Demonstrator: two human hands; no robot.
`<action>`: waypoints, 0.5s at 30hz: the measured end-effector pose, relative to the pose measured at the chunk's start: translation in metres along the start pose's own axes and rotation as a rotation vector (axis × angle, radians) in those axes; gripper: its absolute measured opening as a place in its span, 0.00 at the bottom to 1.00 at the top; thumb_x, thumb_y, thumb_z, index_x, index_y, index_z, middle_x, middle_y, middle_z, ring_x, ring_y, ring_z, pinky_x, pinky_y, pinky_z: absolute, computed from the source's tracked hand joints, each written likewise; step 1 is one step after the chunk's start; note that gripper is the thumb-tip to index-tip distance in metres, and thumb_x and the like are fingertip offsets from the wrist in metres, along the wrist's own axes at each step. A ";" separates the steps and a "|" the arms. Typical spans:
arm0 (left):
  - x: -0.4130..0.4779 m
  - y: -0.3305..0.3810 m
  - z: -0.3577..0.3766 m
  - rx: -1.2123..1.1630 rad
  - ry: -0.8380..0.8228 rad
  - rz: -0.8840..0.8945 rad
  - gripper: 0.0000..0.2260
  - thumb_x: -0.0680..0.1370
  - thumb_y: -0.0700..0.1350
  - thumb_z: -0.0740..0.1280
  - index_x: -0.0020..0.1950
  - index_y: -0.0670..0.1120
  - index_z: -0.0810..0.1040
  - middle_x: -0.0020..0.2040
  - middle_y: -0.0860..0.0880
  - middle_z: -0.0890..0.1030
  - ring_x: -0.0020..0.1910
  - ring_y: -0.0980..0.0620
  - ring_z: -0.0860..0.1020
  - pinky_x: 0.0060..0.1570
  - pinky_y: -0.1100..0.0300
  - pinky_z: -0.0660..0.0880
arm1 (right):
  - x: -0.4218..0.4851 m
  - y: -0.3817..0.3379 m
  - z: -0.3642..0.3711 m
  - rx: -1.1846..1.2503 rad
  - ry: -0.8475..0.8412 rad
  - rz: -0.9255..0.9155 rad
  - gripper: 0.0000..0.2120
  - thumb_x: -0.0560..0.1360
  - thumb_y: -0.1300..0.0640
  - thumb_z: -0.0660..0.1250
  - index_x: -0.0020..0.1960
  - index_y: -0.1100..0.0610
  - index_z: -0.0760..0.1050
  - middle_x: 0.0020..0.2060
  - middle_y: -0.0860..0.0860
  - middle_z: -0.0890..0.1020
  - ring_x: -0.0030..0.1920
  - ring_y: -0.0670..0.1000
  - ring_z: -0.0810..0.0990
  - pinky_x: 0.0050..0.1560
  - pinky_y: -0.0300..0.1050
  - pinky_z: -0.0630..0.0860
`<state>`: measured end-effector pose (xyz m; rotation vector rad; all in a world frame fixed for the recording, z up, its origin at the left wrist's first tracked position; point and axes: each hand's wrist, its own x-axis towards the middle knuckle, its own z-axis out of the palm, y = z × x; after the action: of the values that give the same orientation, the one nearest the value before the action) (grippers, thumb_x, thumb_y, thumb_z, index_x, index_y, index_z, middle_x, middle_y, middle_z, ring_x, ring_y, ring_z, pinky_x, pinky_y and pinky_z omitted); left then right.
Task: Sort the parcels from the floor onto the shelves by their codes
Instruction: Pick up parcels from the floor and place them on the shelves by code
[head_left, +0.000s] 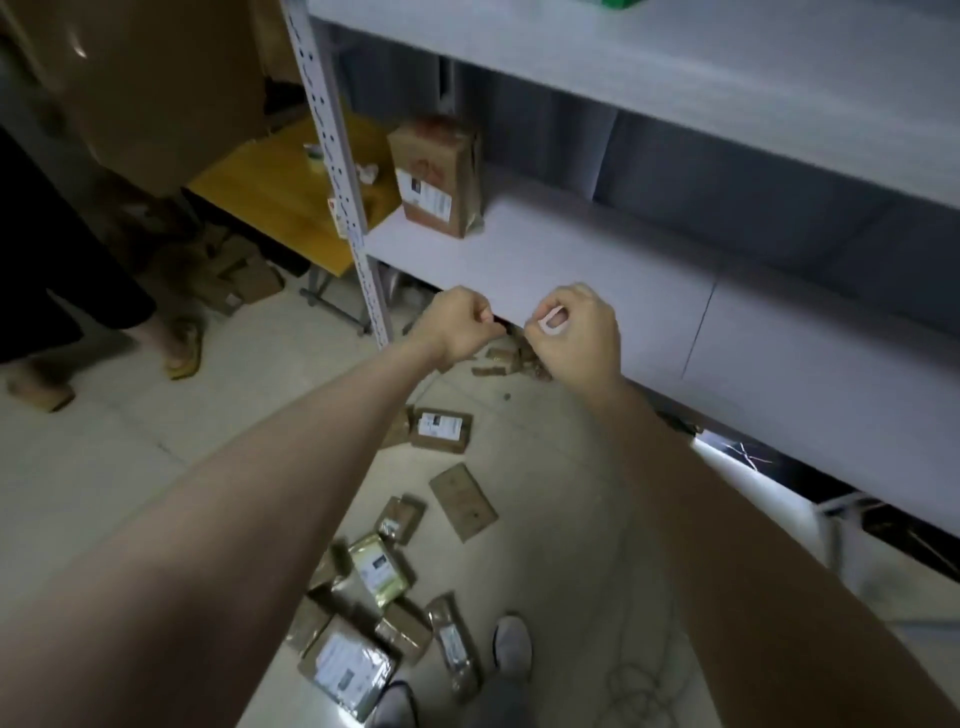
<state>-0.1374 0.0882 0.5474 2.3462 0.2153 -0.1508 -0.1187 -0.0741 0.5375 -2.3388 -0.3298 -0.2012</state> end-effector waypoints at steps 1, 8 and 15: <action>0.001 -0.017 0.015 0.017 -0.018 -0.044 0.13 0.75 0.45 0.69 0.31 0.47 0.71 0.32 0.49 0.75 0.36 0.52 0.73 0.39 0.58 0.69 | -0.008 0.016 0.016 -0.001 -0.037 0.027 0.04 0.68 0.59 0.72 0.38 0.52 0.77 0.43 0.49 0.78 0.39 0.51 0.78 0.41 0.45 0.76; 0.013 -0.114 0.091 0.017 -0.138 -0.284 0.07 0.77 0.44 0.67 0.50 0.41 0.80 0.51 0.42 0.82 0.55 0.42 0.78 0.52 0.54 0.75 | -0.042 0.095 0.109 -0.038 -0.370 0.229 0.17 0.69 0.56 0.77 0.54 0.54 0.76 0.62 0.53 0.73 0.54 0.52 0.78 0.56 0.46 0.77; 0.026 -0.202 0.132 -0.013 -0.142 -0.436 0.12 0.77 0.44 0.67 0.55 0.36 0.81 0.55 0.43 0.81 0.57 0.43 0.78 0.51 0.57 0.73 | -0.051 0.136 0.198 -0.122 -0.575 0.276 0.28 0.69 0.53 0.76 0.64 0.57 0.70 0.65 0.56 0.67 0.58 0.57 0.78 0.58 0.50 0.77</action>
<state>-0.1583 0.1379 0.3108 2.2326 0.6521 -0.5230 -0.1177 -0.0361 0.2947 -2.4956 -0.2682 0.6091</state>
